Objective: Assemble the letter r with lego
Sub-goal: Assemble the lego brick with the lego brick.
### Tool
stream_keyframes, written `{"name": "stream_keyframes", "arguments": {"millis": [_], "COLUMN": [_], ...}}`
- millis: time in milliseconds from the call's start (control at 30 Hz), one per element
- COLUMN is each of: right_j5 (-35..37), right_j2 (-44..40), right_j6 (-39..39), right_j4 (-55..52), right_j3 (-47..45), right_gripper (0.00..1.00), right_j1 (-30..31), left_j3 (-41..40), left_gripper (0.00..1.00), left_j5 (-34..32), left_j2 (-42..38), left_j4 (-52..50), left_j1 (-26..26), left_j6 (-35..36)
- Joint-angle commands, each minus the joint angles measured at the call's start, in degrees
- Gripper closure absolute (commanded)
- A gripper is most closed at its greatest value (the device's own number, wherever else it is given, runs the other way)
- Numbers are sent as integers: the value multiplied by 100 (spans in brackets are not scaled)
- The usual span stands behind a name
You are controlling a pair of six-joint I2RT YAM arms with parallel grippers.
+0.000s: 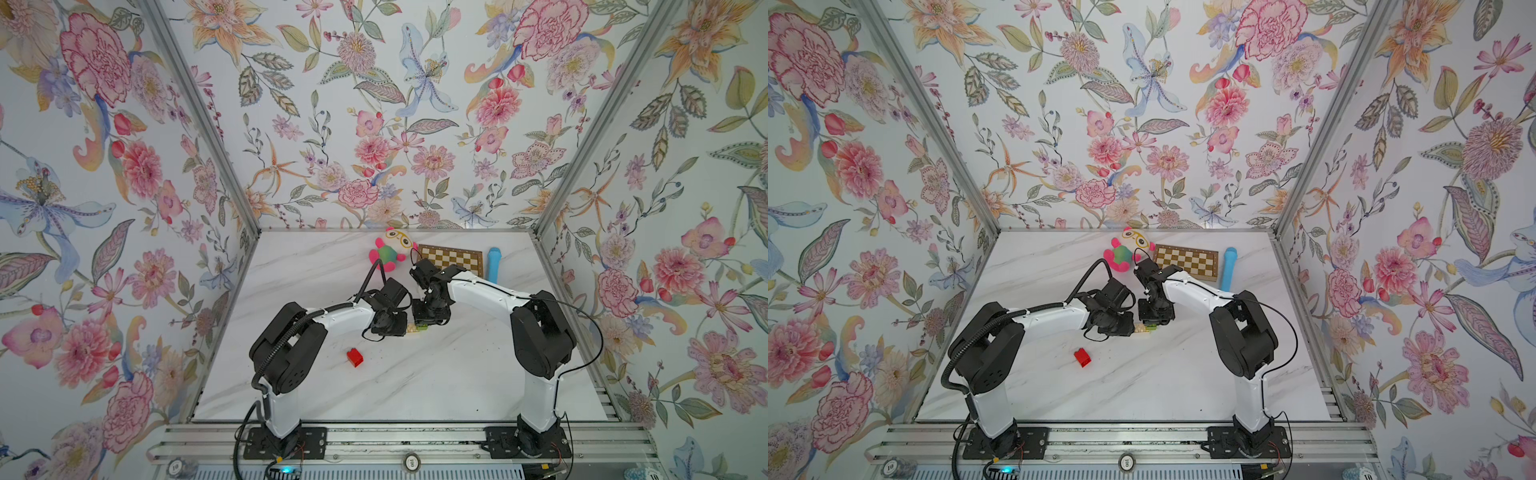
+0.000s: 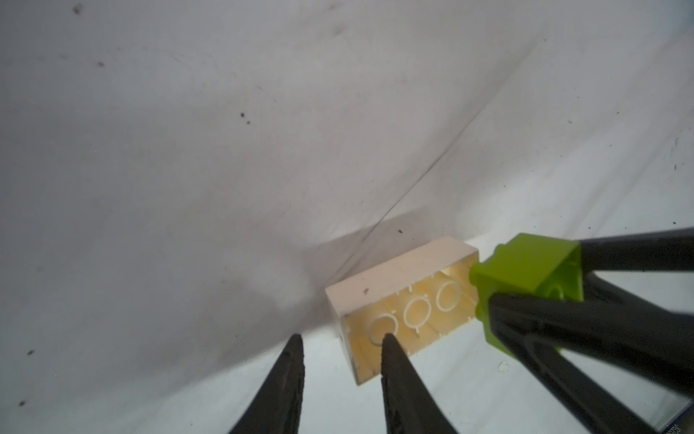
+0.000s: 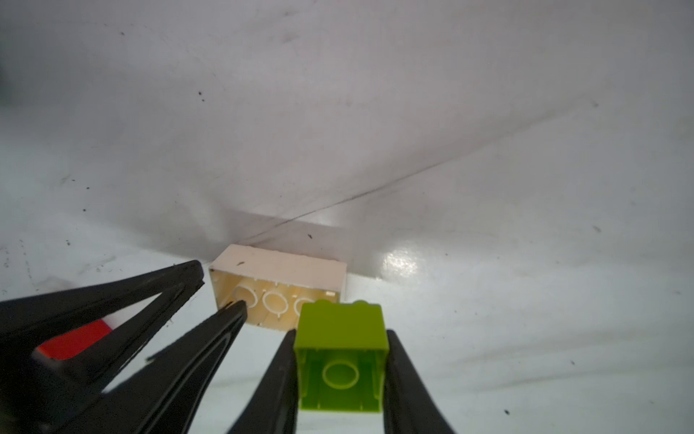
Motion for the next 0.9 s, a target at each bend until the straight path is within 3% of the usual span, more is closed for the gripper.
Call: {"name": "stream_keyframes", "arguments": {"millis": [0,867], "right_j5": [-51,203], "right_j2": [185,471], "right_j6": [-75,-130], "right_j4": [-156,-275], "right_j3": [45,57], "right_gripper": [68,68], "right_j1": [-6,133], "left_j3": [52,69], "left_gripper": [63,63], "left_j5": [58,138], "left_j2": [149,187], "left_j4": [-34,-45], "left_j1": [-19,49], "left_j6": [-20,54]}}
